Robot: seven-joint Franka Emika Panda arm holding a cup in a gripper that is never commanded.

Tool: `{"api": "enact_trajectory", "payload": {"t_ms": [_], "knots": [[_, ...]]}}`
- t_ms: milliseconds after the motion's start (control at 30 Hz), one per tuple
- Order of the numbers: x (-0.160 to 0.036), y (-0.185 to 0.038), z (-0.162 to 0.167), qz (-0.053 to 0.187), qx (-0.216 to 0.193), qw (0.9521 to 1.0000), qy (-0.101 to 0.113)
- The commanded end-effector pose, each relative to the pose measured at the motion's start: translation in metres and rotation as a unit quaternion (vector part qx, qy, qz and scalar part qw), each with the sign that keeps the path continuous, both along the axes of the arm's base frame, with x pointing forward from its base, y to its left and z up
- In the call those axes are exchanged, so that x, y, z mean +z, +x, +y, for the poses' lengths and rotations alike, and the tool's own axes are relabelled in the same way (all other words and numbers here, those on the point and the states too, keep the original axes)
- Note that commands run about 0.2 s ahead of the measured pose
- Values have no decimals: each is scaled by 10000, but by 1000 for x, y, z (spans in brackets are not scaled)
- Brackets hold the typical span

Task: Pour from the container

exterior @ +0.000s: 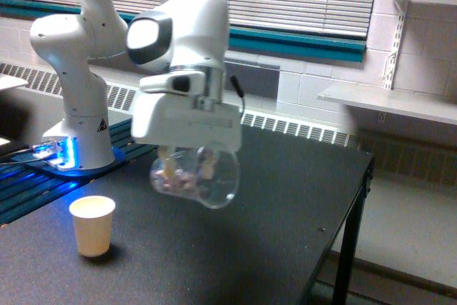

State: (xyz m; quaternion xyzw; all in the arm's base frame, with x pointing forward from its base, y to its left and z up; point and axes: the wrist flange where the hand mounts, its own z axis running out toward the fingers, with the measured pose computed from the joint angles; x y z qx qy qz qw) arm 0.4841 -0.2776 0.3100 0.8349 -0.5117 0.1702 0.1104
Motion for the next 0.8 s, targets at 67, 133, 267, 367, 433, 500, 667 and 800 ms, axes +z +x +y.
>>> {"api": "enact_trajectory", "payload": {"t_ms": [67, 133, 267, 367, 433, 500, 667, 800], "knots": [[12, -25, 8, -234, -176, 9995, -66], [10, -33, 12, -197, -147, 9997, -82], [5, -48, 21, -113, -39, 9999, -105], [0, -59, 29, -29, 34, 9999, -129], [-4, -67, 32, 18, 50, 9999, -160], [-8, -75, 36, 58, 23, 9998, -170], [-20, -98, 40, 174, 43, 9996, -197], [-25, -114, 38, 233, -33, 9995, -223]]}}
